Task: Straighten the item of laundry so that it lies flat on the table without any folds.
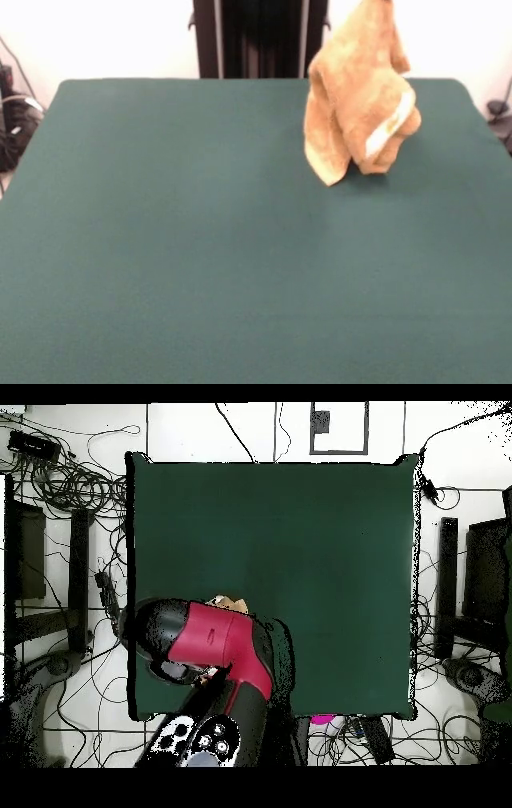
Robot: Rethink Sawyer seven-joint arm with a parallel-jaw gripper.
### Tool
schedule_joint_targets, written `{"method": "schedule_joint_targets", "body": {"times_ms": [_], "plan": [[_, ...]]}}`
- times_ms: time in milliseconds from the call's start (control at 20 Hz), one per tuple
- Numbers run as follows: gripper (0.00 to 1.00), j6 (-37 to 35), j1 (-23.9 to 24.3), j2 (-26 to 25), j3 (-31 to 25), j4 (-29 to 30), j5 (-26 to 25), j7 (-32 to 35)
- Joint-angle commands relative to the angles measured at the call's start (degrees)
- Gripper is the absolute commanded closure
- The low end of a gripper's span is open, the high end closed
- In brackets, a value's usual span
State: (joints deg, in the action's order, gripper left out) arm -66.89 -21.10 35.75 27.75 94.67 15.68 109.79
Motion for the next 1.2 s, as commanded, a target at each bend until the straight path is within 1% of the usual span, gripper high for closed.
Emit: {"method": "schedule_joint_targets", "body": {"times_ms": [50,150,200,250,300,350,400,500,550,600,650,700,800,900,1050,1100,1150,1200], "plan": [[1.00,29.87,4.94,-0.41,-13.86,20.05,12.20,5.32],[1.00,43.08,8.95,-0.27,-19.73,23.26,12.71,0.90],[1.00,49.37,11.42,-0.48,-23.33,24.57,12.46,0.24],[1.00,52.47,13.99,-0.12,-26.86,26.40,12.67,-1.49],[1.00,56.76,14.84,-0.63,-27.99,25.70,8.97,0.23],[1.00,58.04,14.24,-0.47,-27.20,24.88,6.25,2.05],[1.00,55.68,12.58,-0.35,-25.23,23.52,5.19,3.52],[1.00,51.09,6.41,0.61,-16.73,19.32,1.13,6.87],[1.00,49.12,2.14,0.95,-10.99,17.08,-0.52,8.25],[1.00,47.60,-1.77,-0.01,-5.38,13.85,-1.81,8.57],[1.00,48.23,-5.20,-0.13,-0.35,11.95,-2.96,8.13],[1.00,49.32,-7.47,-0.91,3.54,9.74,-3.61,7.42],[1.00,50.19,-10.54,-1.58,9.65,5.90,-5.60,5.67],[1.00,46.86,-10.85,-0.92,11.92,2.94,-7.71,4.11],[1.00,44.21,-9.76,0.70,12.39,1.27,-10.05,2.90],[1.00,43.43,-8.28,0.69,11.91,-0.01,-10.82,2.06],[1.00,42.65,-7.69,1.90,11.79,-0.26,-11.92,1.08],[1.00,42.14,-4.74,1.82,9.93,-1.80,-12.64,-0.61]]}}
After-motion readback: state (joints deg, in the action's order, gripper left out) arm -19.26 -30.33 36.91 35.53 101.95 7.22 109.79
